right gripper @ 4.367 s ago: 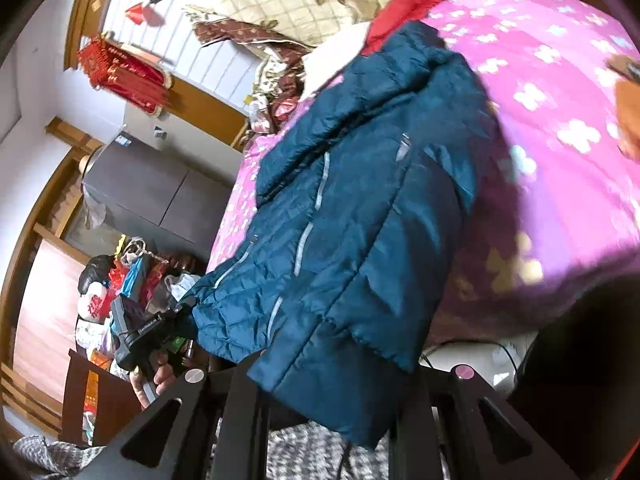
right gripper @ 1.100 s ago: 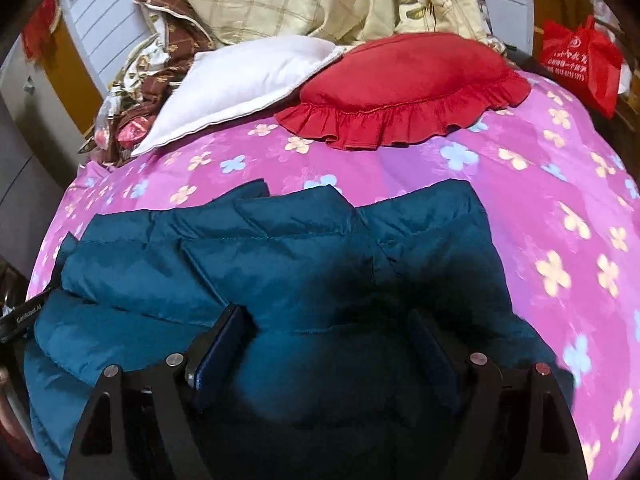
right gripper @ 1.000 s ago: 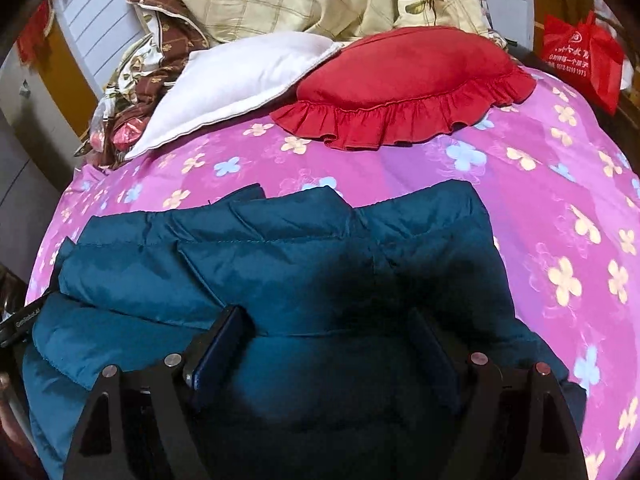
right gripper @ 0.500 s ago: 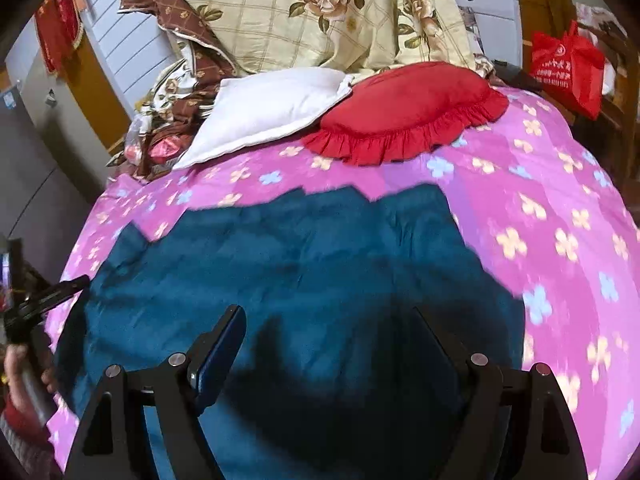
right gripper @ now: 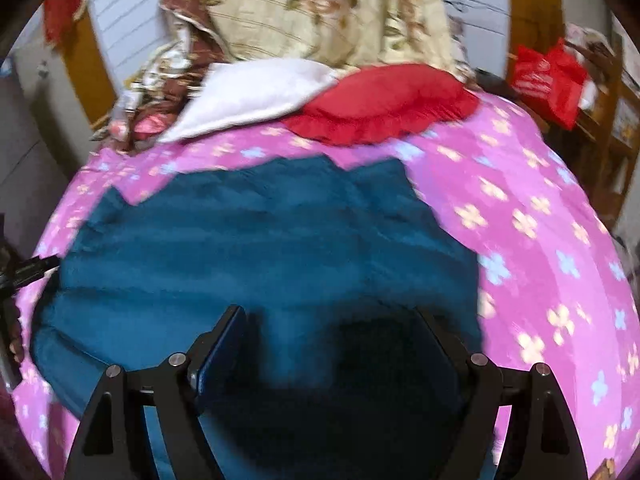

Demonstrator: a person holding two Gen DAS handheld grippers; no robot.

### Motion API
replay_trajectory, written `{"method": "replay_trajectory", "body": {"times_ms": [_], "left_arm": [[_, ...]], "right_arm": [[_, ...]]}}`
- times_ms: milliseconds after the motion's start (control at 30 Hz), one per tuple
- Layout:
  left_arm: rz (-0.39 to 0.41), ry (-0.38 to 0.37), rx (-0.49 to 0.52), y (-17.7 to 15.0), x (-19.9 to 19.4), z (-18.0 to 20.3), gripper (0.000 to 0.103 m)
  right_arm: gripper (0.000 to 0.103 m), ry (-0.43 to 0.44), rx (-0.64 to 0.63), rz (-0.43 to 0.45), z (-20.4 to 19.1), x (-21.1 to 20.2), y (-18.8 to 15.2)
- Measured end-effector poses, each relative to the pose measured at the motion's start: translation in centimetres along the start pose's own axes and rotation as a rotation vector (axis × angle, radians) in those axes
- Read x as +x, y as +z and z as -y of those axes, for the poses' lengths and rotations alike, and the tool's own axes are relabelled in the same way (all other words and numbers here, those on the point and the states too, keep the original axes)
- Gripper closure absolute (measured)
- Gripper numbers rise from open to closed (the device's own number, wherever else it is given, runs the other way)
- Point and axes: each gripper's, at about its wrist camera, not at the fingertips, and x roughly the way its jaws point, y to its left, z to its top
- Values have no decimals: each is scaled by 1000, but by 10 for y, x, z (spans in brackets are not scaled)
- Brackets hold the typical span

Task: Fold large clothes
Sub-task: 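Press the folded jacket flat with both grippers and release the hem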

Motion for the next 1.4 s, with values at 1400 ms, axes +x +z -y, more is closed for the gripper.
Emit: {"method": "replay_trajectory", "body": {"times_ms": [1400], "left_arm": [[41, -84, 125, -94, -40, 103, 23]], "right_arm": [[7, 10, 278, 11, 103, 16, -67]]}}
